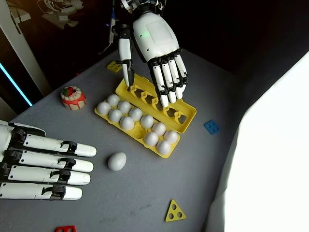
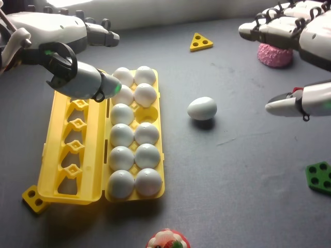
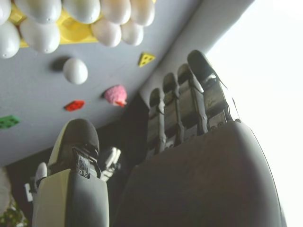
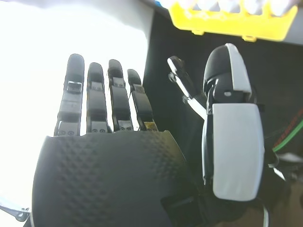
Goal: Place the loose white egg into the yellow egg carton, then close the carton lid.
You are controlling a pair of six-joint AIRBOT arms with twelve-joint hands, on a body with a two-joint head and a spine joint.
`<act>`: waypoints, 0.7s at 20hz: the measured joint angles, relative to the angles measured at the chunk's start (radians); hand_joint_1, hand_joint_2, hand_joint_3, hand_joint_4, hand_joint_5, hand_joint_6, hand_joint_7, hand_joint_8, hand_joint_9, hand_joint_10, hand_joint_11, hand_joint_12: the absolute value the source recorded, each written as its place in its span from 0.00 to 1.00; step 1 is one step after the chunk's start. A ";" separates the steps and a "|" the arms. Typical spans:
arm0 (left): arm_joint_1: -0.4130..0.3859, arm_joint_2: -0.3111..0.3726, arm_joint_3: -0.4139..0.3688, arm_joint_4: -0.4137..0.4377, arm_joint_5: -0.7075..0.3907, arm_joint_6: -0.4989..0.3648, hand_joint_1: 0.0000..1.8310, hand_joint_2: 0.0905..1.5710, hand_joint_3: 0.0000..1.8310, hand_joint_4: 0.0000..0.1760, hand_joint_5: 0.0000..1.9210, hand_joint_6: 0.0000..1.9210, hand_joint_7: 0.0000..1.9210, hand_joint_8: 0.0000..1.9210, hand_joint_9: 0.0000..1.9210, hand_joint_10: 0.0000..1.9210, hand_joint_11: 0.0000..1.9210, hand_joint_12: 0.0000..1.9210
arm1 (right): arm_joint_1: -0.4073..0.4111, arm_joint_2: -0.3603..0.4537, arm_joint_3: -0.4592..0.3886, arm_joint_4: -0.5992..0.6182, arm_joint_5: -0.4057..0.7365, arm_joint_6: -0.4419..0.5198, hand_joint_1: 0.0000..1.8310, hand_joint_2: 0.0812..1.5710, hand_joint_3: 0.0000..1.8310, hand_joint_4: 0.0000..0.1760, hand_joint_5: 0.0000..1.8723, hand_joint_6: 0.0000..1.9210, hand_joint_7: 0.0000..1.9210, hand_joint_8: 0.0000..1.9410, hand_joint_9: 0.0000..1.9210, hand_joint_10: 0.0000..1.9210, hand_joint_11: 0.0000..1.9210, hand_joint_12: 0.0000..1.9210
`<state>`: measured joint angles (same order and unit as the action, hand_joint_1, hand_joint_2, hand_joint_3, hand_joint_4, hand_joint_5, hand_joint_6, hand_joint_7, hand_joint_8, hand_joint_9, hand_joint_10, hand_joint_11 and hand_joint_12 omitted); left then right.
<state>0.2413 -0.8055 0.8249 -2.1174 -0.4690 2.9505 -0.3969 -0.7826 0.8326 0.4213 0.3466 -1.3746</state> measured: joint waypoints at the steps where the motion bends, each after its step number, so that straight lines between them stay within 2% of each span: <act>1: 0.001 0.000 0.002 -0.001 -0.002 0.000 0.20 0.80 0.01 0.22 0.10 0.00 0.11 0.00 0.10 0.00 0.00 0.39 | -0.015 -0.016 0.000 0.088 0.023 -0.066 0.39 0.62 0.00 0.11 0.06 0.01 0.10 0.00 0.03 0.06 0.00 0.17; 2: 0.002 0.000 0.002 -0.002 -0.004 0.006 0.21 0.79 0.00 0.20 0.10 0.00 0.11 0.00 0.10 0.00 0.00 0.40 | -0.018 -0.028 0.000 0.157 0.034 -0.122 0.44 0.62 0.00 0.11 0.07 0.01 0.11 0.00 0.03 0.05 0.00 0.18; 3: 0.005 0.000 0.002 -0.014 -0.005 0.029 0.22 0.79 0.00 0.18 0.11 0.00 0.11 0.00 0.10 0.00 0.00 0.40 | -0.007 -0.047 0.000 0.273 0.045 -0.221 0.48 0.61 0.00 0.13 0.08 0.01 0.11 0.00 0.04 0.05 0.00 0.23; 4: 0.012 0.000 0.001 -0.026 -0.003 0.041 0.23 0.79 0.00 0.19 0.11 0.00 0.12 0.00 0.11 0.00 0.00 0.41 | 0.009 -0.066 0.000 0.404 0.059 -0.324 0.55 0.61 0.00 0.17 0.10 0.02 0.10 0.00 0.03 0.04 0.00 0.20; 5: 0.021 0.003 -0.004 -0.031 -0.002 0.042 0.22 0.79 0.00 0.21 0.10 0.00 0.11 0.00 0.10 0.00 0.00 0.41 | 0.023 -0.087 0.003 0.485 0.076 -0.392 0.60 0.61 0.00 0.17 0.13 0.02 0.10 0.00 0.04 0.04 0.00 0.24; 6: 0.031 0.007 -0.009 -0.034 -0.006 0.042 0.23 0.79 0.00 0.25 0.09 0.00 0.10 0.00 0.10 0.00 0.00 0.41 | 0.033 -0.112 0.013 0.532 0.089 -0.421 0.66 0.62 0.00 0.21 0.16 0.03 0.11 0.00 0.05 0.04 0.00 0.34; 7: 0.042 0.008 -0.010 -0.037 -0.014 0.043 0.23 0.79 0.00 0.26 0.09 0.00 0.09 0.00 0.10 0.00 0.00 0.40 | 0.037 -0.140 0.026 0.555 0.097 -0.426 0.67 0.62 0.00 0.22 0.17 0.03 0.11 0.00 0.05 0.03 0.00 0.39; 9: 0.060 0.011 -0.010 -0.031 -0.019 0.043 0.24 0.79 0.00 0.27 0.08 0.00 0.08 0.00 0.09 0.00 0.00 0.38 | 0.048 -0.197 0.056 0.615 0.097 -0.433 0.72 0.62 0.00 0.19 0.20 0.03 0.10 0.00 0.03 0.02 0.00 0.27; 10: 0.072 0.012 -0.010 -0.031 -0.021 0.044 0.25 0.79 0.00 0.26 0.08 0.00 0.07 0.00 0.08 0.00 0.00 0.37 | 0.062 -0.246 0.085 0.668 0.097 -0.441 0.71 0.63 0.01 0.13 0.21 0.03 0.09 0.00 0.02 0.01 0.00 0.22; 11: 0.076 0.012 -0.010 -0.030 -0.019 0.044 0.25 0.79 0.00 0.26 0.09 0.00 0.08 0.00 0.09 0.00 0.00 0.36 | 0.066 -0.263 0.098 0.694 0.100 -0.450 0.71 0.63 0.01 0.11 0.21 0.02 0.08 0.00 0.02 0.01 0.00 0.21; 12: 0.082 0.012 -0.010 -0.034 -0.019 0.044 0.26 0.79 0.00 0.26 0.09 0.00 0.08 0.00 0.08 0.00 0.00 0.36 | 0.078 -0.308 0.128 0.763 0.116 -0.482 0.72 0.62 0.00 0.02 0.22 0.02 0.07 0.00 0.03 0.01 0.00 0.19; 14: 0.086 0.012 -0.003 -0.034 -0.017 0.044 0.27 0.79 0.00 0.24 0.09 0.00 0.09 0.00 0.09 0.00 0.00 0.34 | 0.082 -0.360 0.168 0.829 0.129 -0.489 0.73 0.61 0.00 0.02 0.23 0.02 0.07 0.00 0.03 0.01 0.00 0.26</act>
<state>0.3271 -0.7937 0.8215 -2.1513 -0.4858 2.9948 -0.3145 -1.1427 1.0004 1.2499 0.4755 -1.8641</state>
